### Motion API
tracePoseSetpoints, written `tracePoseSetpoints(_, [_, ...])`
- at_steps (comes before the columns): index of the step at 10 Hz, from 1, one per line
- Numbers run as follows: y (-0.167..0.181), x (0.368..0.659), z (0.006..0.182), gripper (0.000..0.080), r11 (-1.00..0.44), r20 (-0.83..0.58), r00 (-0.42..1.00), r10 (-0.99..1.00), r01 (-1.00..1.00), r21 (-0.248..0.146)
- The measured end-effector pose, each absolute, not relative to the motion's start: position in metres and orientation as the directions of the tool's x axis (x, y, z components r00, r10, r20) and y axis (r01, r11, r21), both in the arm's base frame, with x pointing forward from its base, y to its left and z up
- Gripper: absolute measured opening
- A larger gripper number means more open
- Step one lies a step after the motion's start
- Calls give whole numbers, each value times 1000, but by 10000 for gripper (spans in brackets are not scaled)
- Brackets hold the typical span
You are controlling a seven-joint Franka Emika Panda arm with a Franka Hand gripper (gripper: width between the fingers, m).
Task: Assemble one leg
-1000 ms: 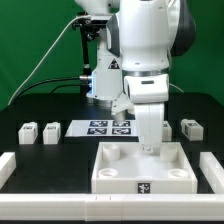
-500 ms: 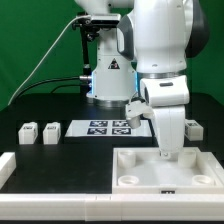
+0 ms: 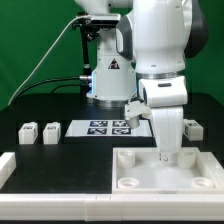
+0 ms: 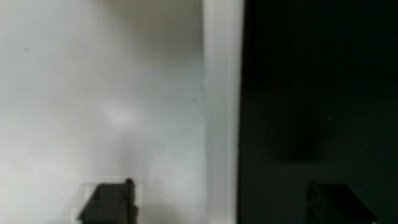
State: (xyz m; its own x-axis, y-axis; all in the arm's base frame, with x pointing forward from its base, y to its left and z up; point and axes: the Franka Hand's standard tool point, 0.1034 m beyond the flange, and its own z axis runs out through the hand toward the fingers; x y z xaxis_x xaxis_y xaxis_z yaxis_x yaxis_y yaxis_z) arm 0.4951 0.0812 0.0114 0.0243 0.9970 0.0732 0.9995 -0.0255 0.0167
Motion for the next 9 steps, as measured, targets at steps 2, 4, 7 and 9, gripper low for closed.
tracePoseSetpoints(2, [81, 495, 11, 591, -26, 73, 25, 997, 1000, 17])
tracePoseSetpoints(4, [80, 495, 11, 646, -27, 73, 26, 997, 999, 17])
tracePoseSetpoints(7, [80, 495, 11, 649, -28, 73, 27, 997, 999, 17])
tracePoseSetpoints(9, [88, 495, 26, 649, -90, 72, 88, 993, 996, 23])
